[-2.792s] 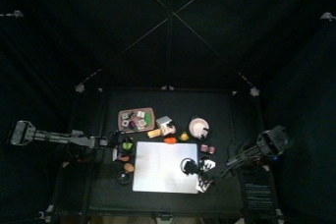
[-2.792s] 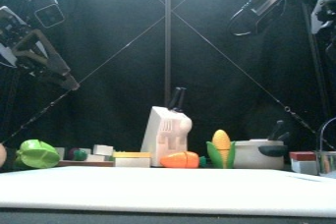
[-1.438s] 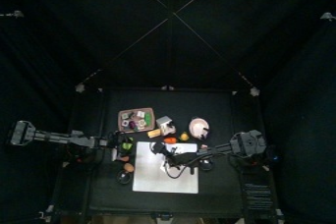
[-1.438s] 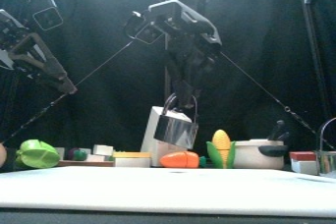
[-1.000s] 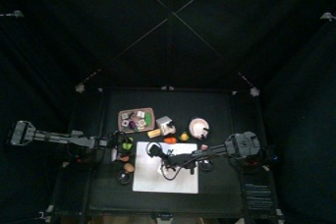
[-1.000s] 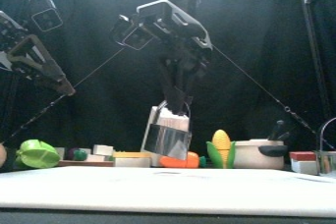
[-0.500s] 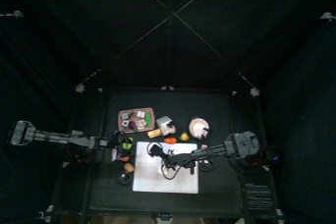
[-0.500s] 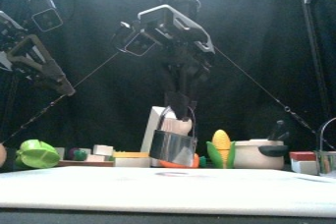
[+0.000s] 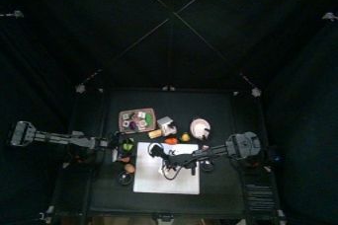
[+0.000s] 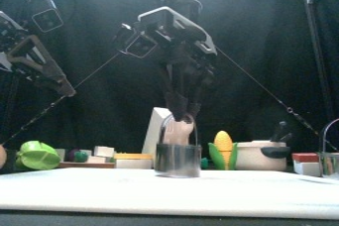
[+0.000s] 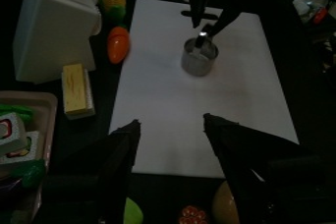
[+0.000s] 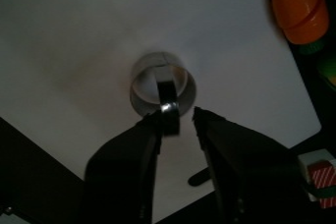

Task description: Put cookie cutter onto cutting board

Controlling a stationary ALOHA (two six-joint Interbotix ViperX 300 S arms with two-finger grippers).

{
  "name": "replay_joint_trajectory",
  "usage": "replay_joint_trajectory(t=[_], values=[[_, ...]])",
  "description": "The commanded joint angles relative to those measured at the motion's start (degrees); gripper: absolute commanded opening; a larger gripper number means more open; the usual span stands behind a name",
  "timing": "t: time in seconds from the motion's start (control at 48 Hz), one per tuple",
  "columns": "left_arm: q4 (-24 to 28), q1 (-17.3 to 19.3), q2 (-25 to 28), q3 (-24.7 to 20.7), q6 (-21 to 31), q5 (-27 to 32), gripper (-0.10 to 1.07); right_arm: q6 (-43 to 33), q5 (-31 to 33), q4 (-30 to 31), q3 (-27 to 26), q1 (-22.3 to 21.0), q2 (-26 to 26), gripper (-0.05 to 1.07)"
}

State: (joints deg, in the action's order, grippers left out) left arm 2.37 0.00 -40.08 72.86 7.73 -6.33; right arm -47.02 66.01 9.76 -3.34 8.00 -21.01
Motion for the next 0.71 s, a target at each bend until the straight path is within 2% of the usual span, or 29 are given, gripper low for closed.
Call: replay_joint_trajectory(t=[0.0, 0.104, 0.208, 0.5, 0.688], values=[[0.0, 0.09, 0.0, -0.7, 0.0, -0.18, 0.9, -0.09, -0.09, 0.18, -0.53, -0.26, 1.14, 0.83], [0.0, 0.09, 0.09, -0.62, 0.0, -0.18, 0.9, -0.09, -0.09, 0.44, -0.44, -0.26, 1.23, 0.93], [0.0, 0.09, 0.0, -0.7, 0.0, -0.18, 0.9, -0.09, 0.0, 0.62, -0.53, -0.18, 1.23, 0.98], [0.0, 0.09, 0.09, -0.62, 0.0, -0.18, 0.9, -0.18, 0.53, 0.88, -0.97, 0.09, 2.37, 0.98], [0.0, 0.09, 0.09, -0.62, 0.09, -0.18, 0.9, -0.18, 0.53, 2.37, -1.23, 0.18, 5.01, 0.98]])
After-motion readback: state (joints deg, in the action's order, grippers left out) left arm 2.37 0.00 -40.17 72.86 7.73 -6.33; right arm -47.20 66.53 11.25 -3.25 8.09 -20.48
